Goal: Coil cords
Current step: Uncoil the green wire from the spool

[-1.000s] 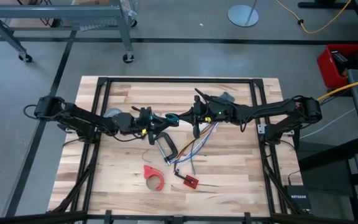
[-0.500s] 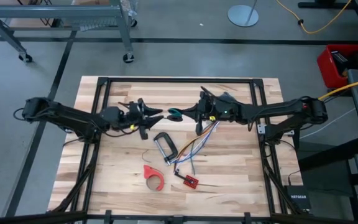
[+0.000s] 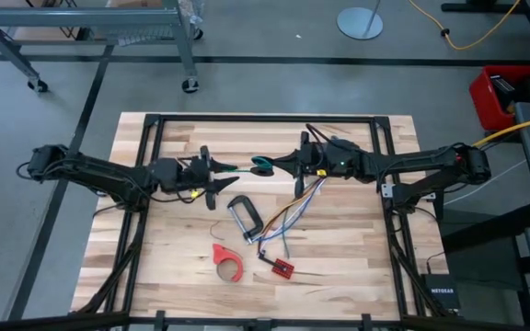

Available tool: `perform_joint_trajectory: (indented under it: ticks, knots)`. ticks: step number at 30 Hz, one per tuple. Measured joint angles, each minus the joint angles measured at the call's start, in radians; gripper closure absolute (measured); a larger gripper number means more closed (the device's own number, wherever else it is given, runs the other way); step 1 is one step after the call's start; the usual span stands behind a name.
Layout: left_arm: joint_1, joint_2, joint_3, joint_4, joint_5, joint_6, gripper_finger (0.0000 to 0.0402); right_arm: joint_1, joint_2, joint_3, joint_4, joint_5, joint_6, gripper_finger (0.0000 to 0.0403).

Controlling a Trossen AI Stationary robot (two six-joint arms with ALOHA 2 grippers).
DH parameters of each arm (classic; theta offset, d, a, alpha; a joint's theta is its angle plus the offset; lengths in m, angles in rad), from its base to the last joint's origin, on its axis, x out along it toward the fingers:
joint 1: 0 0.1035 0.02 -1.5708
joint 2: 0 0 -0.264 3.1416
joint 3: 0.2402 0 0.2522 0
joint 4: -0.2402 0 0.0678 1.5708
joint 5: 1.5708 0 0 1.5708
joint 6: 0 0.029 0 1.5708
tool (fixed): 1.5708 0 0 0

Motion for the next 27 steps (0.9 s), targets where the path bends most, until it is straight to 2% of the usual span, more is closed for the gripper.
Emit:
perform_joint_trajectory:
  ticks: [5,13,18,27]
  knots:
    - [-0.020,-0.007,0.000,0.001,-0.016,0.132,0.0263,0.000,-0.013,0.000,-0.029,0.109,-0.025,0.0403]
    - [-0.027,-0.003,0.000,-0.029,-0.151,0.237,0.0263,0.000,-0.015,0.000,-0.112,0.222,-0.026,0.0403]
    - [-0.026,-0.003,0.000,-0.028,-0.155,0.267,0.0263,0.000,-0.015,0.000,-0.098,0.229,0.000,0.0403]
    - [-0.026,-0.003,0.000,0.002,-0.159,0.470,0.0263,0.000,-0.011,0.000,-0.104,0.203,0.057,0.0403]
